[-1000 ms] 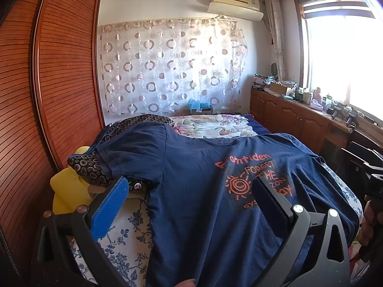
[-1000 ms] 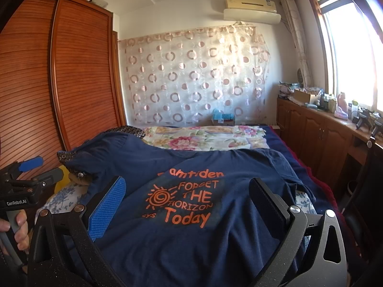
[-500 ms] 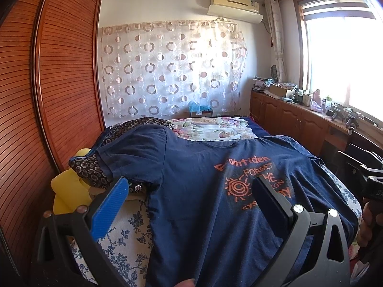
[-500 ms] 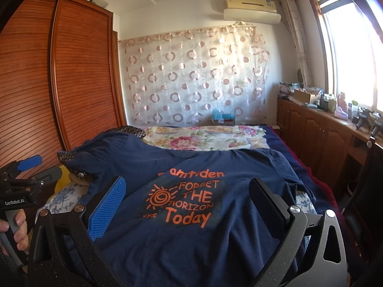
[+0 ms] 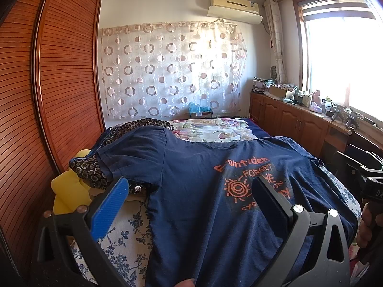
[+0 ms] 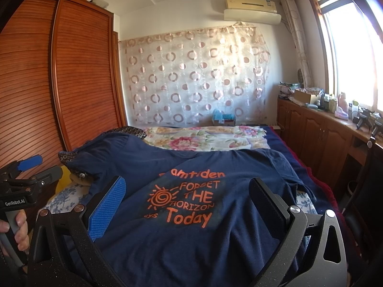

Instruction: Fold small clothes

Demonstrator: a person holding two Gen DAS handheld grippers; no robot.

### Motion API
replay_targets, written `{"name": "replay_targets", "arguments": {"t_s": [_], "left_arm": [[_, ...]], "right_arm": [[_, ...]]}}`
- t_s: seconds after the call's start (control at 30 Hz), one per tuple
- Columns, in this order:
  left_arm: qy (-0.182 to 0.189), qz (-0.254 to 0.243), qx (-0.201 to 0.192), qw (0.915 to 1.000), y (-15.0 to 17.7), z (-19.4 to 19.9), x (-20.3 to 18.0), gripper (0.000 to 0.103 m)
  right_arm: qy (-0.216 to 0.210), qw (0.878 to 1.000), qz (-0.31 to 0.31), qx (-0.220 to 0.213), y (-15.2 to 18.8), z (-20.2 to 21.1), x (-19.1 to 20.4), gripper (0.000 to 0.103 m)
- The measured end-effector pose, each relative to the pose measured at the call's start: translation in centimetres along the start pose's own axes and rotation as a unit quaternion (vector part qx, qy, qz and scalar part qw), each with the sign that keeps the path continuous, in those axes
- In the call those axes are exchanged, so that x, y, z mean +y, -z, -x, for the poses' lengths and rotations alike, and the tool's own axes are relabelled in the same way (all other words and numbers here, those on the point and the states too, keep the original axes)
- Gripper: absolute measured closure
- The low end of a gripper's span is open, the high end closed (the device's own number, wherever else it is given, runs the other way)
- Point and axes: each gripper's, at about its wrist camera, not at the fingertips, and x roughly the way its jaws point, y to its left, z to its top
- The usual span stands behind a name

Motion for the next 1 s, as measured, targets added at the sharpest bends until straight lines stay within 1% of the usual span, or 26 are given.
{"name": "replay_targets", "arguments": {"t_s": [0.97,1.0], "left_arm": [[-0.001,-0.002,0.002,1.0000,0.07,-0.01,-0.03,0.000],[-0.002,-0.002,0.003,1.0000,0.09,0.02,-0.07,0.000]], "right_arm": [[-0.002,1.000,0.000,0.001,0.06,-0.02,0.00,0.000],[-0.003,1.000,-0.001,0.002,0.06,-0.11,0.45,0.000]]}}
